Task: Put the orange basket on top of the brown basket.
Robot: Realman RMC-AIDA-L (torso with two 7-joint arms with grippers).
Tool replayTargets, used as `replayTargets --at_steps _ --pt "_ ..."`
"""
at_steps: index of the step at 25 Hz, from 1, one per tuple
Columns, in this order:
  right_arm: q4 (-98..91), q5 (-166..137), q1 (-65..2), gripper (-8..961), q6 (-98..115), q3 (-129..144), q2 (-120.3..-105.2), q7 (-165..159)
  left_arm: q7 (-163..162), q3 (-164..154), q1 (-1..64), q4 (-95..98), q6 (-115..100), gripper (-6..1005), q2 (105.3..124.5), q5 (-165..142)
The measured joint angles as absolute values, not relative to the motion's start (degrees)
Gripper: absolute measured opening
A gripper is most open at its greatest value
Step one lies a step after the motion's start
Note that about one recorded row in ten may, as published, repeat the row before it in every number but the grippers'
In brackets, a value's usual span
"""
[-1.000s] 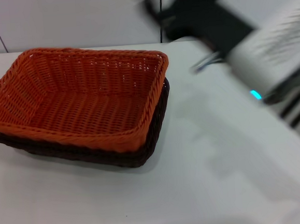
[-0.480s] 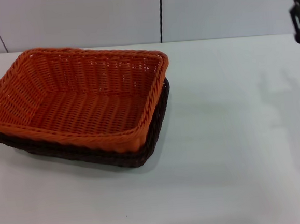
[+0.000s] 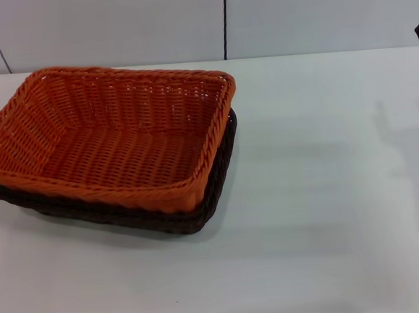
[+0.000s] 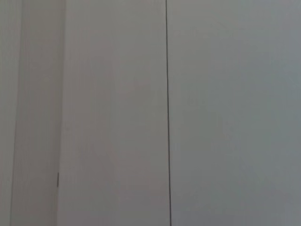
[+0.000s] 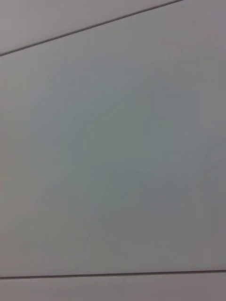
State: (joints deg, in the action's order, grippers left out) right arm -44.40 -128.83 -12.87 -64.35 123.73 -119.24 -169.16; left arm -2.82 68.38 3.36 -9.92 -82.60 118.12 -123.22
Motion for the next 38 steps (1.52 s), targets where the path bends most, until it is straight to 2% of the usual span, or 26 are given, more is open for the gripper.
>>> replayTargets --at_steps 5,38 --pt "-42.76 -128.75 -13.57 756 -65.00 124.27 -119.31 -169.20 -2.67 68.37 3.70 -9.54 -82.53 765 118.12 -123.22" --pt "-42.09 -128.66 -14.42 756 -65.49 125.71 -119.35 -169.23 -2.47 68.46 5.31 -8.17 -81.94 765 117.95 -123.22"
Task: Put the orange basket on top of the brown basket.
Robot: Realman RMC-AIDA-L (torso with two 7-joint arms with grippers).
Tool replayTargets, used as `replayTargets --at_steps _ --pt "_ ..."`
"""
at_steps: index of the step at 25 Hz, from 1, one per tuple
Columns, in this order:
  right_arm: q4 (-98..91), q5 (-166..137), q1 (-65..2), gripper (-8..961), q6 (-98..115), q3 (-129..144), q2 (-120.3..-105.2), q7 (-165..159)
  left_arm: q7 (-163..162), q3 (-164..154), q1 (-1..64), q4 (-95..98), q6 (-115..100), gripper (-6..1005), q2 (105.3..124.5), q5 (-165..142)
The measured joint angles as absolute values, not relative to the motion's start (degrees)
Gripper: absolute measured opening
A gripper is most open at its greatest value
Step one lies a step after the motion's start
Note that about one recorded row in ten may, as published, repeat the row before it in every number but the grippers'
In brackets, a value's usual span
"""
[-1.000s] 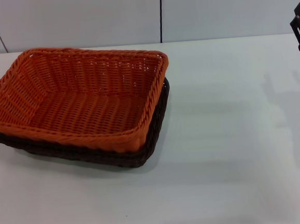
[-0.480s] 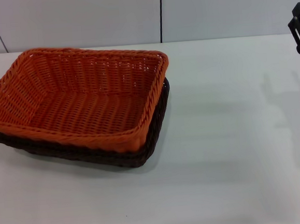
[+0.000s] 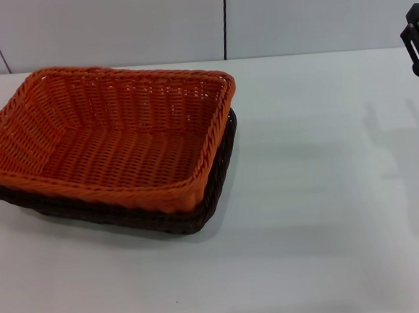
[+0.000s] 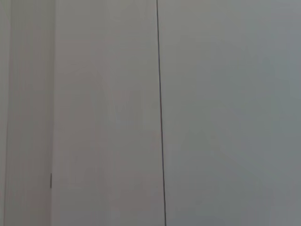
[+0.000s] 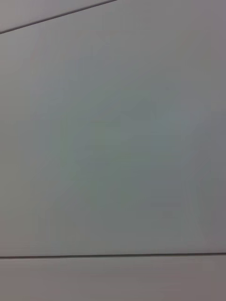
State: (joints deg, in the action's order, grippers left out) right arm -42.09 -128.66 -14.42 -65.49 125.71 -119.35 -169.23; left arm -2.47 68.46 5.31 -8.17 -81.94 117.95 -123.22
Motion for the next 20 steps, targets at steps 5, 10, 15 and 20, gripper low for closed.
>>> replayTargets --at_steps 5,10,15,20 --pt "-42.09 -128.66 -14.41 756 -65.49 125.75 -119.35 -169.23 -2.47 68.46 5.29 -8.17 -81.96 765 117.94 -123.22" --pt "-42.06 -128.66 -14.24 756 -65.48 125.76 -119.35 -169.23 -2.48 68.46 5.27 -8.17 -82.01 765 117.95 -123.22" --pt "-41.87 -128.67 -14.18 756 -65.48 125.75 -119.35 -169.22 -2.52 68.46 5.27 -8.17 -82.01 765 118.06 -123.22" --pt "-41.68 -128.73 -14.15 756 -66.45 125.80 -119.35 -169.20 -2.57 68.46 5.27 -8.17 -82.01 765 118.08 -123.22"
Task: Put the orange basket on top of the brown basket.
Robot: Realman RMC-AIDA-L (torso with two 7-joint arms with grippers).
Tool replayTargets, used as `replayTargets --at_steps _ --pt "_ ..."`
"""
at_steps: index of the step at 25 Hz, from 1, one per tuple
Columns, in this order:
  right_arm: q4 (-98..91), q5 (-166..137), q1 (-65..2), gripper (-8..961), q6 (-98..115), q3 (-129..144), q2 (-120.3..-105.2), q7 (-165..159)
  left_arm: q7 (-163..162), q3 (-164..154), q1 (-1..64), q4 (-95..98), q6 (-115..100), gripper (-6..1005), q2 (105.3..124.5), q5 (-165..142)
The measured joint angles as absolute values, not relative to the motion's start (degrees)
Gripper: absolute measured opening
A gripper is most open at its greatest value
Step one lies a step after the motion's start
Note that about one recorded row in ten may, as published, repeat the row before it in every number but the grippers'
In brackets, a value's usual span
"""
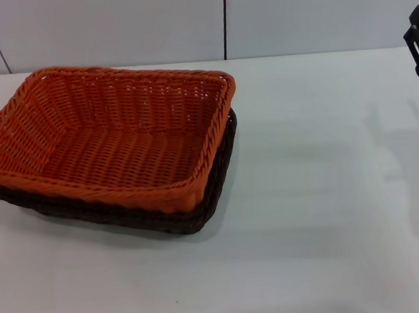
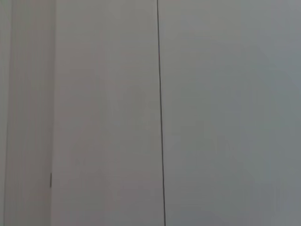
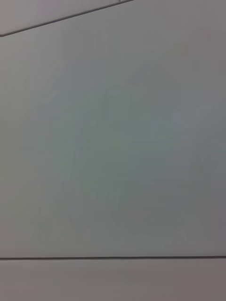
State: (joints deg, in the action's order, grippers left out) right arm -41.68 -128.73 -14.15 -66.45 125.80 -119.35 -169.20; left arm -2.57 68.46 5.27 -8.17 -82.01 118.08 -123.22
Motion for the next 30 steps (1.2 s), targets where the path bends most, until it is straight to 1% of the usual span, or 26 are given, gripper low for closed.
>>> replayTargets --at_steps 30 --pt "-40.76 -128.69 -13.95 756 -67.69 126.46 -119.35 -169.18 -2.82 67.93 5.56 -8.17 -81.98 765 118.21 -123.49"
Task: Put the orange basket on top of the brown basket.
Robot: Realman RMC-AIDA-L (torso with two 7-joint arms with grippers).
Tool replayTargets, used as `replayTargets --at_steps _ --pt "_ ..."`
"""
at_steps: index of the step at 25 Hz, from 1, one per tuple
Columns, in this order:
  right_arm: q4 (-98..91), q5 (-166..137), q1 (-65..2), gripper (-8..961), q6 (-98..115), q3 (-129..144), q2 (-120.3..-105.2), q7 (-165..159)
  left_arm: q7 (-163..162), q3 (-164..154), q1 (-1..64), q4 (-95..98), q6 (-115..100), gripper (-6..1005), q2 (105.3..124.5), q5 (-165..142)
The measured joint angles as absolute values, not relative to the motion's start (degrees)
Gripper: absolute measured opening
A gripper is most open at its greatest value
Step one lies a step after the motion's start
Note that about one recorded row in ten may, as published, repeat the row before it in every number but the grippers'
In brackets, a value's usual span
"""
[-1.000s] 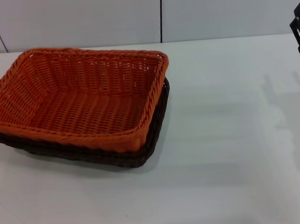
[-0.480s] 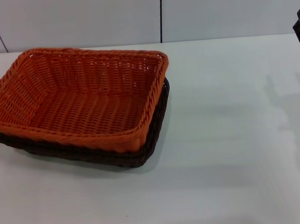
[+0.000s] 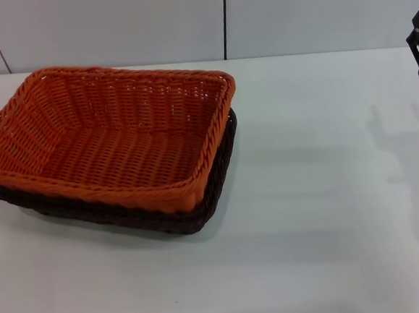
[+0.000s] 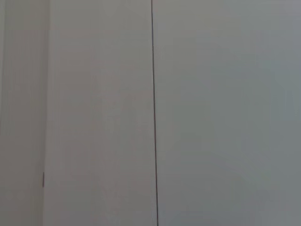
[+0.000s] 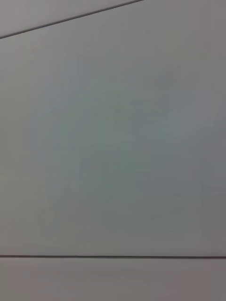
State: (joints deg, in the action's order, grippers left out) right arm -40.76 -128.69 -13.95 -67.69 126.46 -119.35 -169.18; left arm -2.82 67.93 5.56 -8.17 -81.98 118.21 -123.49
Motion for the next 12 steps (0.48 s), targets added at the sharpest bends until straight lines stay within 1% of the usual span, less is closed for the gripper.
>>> replayTargets --at_steps 12 --pt "-40.68 -128.66 -14.03 756 -67.69 126.46 -119.35 -169.18 -2.82 67.93 5.53 -8.17 -82.00 765 118.29 -123.49"
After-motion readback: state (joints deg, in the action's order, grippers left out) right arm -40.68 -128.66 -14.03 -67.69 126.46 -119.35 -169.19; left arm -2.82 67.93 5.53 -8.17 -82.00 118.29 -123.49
